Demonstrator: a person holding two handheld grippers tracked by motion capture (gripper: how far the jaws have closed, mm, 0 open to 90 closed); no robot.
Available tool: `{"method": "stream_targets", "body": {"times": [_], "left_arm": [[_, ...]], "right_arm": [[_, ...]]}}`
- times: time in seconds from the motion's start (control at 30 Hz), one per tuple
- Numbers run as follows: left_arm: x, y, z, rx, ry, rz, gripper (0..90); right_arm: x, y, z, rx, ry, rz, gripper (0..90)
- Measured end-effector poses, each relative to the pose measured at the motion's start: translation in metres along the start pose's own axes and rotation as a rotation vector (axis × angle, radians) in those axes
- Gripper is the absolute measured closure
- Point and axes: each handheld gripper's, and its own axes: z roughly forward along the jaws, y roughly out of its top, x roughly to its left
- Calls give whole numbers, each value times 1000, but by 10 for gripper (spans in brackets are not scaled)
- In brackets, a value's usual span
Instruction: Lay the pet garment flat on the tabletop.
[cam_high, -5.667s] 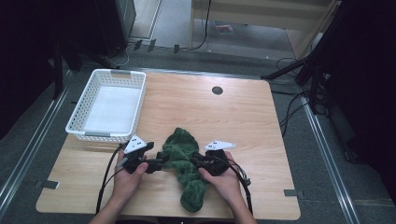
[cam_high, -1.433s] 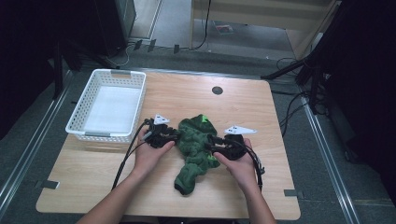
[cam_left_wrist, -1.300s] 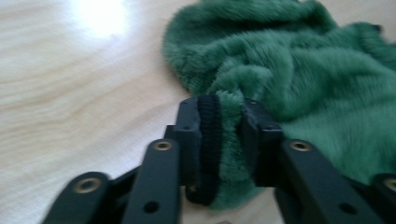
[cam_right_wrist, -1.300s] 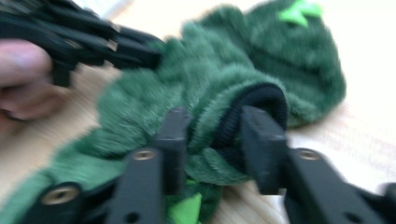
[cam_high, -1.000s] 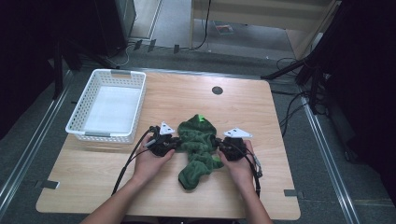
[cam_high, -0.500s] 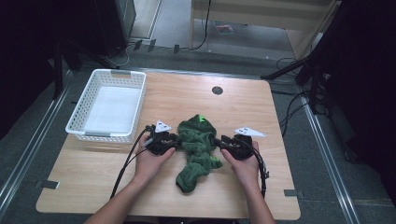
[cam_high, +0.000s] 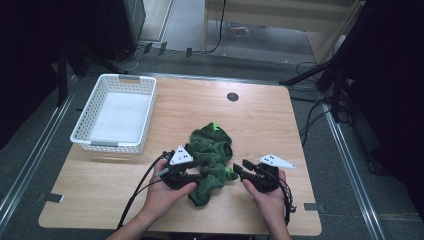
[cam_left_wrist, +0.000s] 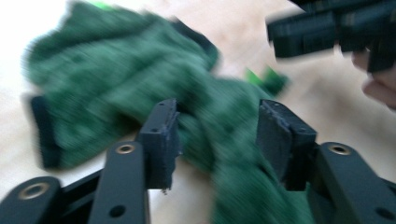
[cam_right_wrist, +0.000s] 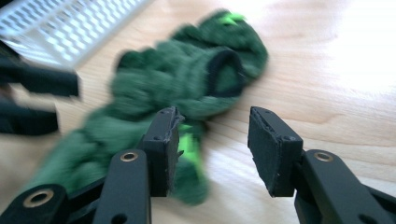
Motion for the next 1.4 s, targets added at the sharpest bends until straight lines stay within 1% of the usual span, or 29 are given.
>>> {"method": "stream_targets", "body": {"times": [0.07,0.1,0.13,0.17,0.2,0.23,0.33,0.4,0.43,0.47,0.5,0.53,0.57,0.67,0.73,0.8,0.83,0.87,0.93,1.0,1.07,1.13,1.17,1.2,1.27,1.3,1.33,1.37,1.4], "left_arm": [[-2,-10,-3,36,-15,-24,443],[-2,-16,-5,47,-27,-41,437],[0,-22,-7,51,-30,-50,436],[2,-28,-10,56,-32,-61,440],[6,-33,-14,56,-36,-69,477],[11,-37,-18,42,-25,-83,520],[30,-46,-34,0,23,-123,549],[41,-51,-43,-33,49,-164,549],[44,-53,-45,-44,66,-176,549],[47,-54,-46,-46,75,-180,550],[50,-54,-47,-45,78,-181,550],[52,-54,-47,-48,81,-185,549],[54,-54,-47,-49,85,-182,548],[58,-54,-50,-58,86,-189,548],[61,-55,-51,-59,92,-196,549],[63,-55,-52,-62,91,-200,550],[63,-55,-53,-64,92,-200,550],[63,-55,-53,-66,91,-203,550],[63,-54,-54,-70,87,-202,551],[62,-54,-53,-72,86,-195,551],[61,-53,-53,-71,81,-194,551],[60,-53,-52,-72,78,-194,550],[59,-53,-51,-71,73,-191,550],[58,-53,-50,-68,70,-190,549],[56,-53,-47,-61,66,-185,548],[55,-53,-45,-58,61,-184,548],[54,-53,-43,-53,61,-180,547],[52,-52,-40,-53,56,-180,548],[50,-52,-37,-50,50,-171,547]], "right_arm": [[11,-4,-7,-17,34,-16,539],[18,-7,-10,-16,69,-30,537],[26,-10,-10,-7,101,-52,534],[35,-14,-10,11,121,-75,534],[42,-17,-8,18,136,-102,534],[50,-20,-7,29,156,-126,531],[73,-24,0,41,150,-274,488],[89,-28,3,41,161,-360,476],[96,-31,5,43,170,-393,486],[102,-34,8,49,194,-424,519],[108,-37,11,71,220,-455,532],[113,-40,16,103,224,-488,529],[118,-43,21,121,204,-519,526],[124,-51,35,167,157,-556,482],[123,-56,44,207,107,-580,512],[122,-59,48,223,93,-571,594],[121,-59,49,215,93,-554,687],[120,-57,48,213,80,-548,750],[118,-49,45,193,101,-515,789],[114,-33,32,123,114,-468,796],[103,-10,12,4,130,-370,795],[85,9,-10,-118,133,-260,792],[74,15,-20,-164,140,-208,789],[63,19,-27,-197,132,-170,787],[41,20,-36,-230,92,-93,782],[29,18,-38,-240,78,-44,779],[18,15,-39,-249,49,8,777],[7,12,-39,-247,16,51,774],[-4,8,-37,-237,-17,76,768]]}}
